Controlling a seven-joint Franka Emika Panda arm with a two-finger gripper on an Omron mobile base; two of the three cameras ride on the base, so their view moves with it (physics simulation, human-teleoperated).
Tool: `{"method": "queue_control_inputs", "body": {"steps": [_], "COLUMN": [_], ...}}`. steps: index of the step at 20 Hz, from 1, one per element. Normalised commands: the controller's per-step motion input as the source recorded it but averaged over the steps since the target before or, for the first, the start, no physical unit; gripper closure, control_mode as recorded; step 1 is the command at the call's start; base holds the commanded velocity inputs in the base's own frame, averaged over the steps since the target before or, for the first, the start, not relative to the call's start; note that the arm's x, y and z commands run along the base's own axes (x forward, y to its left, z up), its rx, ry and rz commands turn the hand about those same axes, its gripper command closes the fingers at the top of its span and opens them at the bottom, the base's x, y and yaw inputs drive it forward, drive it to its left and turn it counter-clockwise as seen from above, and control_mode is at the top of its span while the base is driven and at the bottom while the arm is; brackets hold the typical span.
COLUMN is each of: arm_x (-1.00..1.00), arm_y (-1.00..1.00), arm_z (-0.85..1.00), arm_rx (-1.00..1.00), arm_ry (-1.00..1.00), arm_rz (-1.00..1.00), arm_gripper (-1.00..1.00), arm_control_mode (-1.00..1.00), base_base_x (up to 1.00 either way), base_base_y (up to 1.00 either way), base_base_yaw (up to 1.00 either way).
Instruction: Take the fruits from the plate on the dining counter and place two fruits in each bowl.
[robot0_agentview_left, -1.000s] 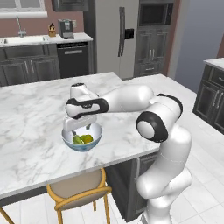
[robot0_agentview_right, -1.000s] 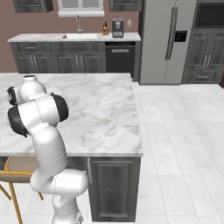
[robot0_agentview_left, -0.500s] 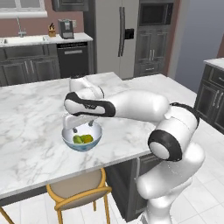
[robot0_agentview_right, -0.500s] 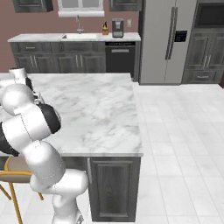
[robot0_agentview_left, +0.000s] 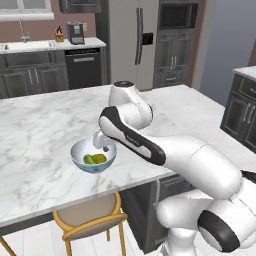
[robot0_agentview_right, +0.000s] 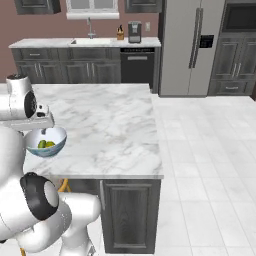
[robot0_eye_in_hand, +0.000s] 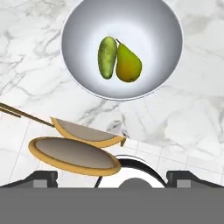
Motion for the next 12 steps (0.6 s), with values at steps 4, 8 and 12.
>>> {"method": "queue_control_inputs", "body": {"steps": [4, 8, 12], "arm_x": [-0.14, -0.22, -0.64], "arm_y": [-0.71, -0.66, -0.43], "arm_z": [0.46, 0.39, 0.42], "arm_rx": [0.13, 0.13, 0.14], "arm_ry": [-0.03, -0.02, -0.06], "arm_rz": [-0.02, -0.02, 0.0], "arm_gripper": [-1.0, -1.0, -1.0], "arm_control_mode": [-1.0, -1.0, -1.0], "base_base_x": [0.0, 0.0, 0.0], "base_base_y": [0.0, 0.0, 0.0], "base_base_yaw": [0.0, 0.0, 0.0]}}
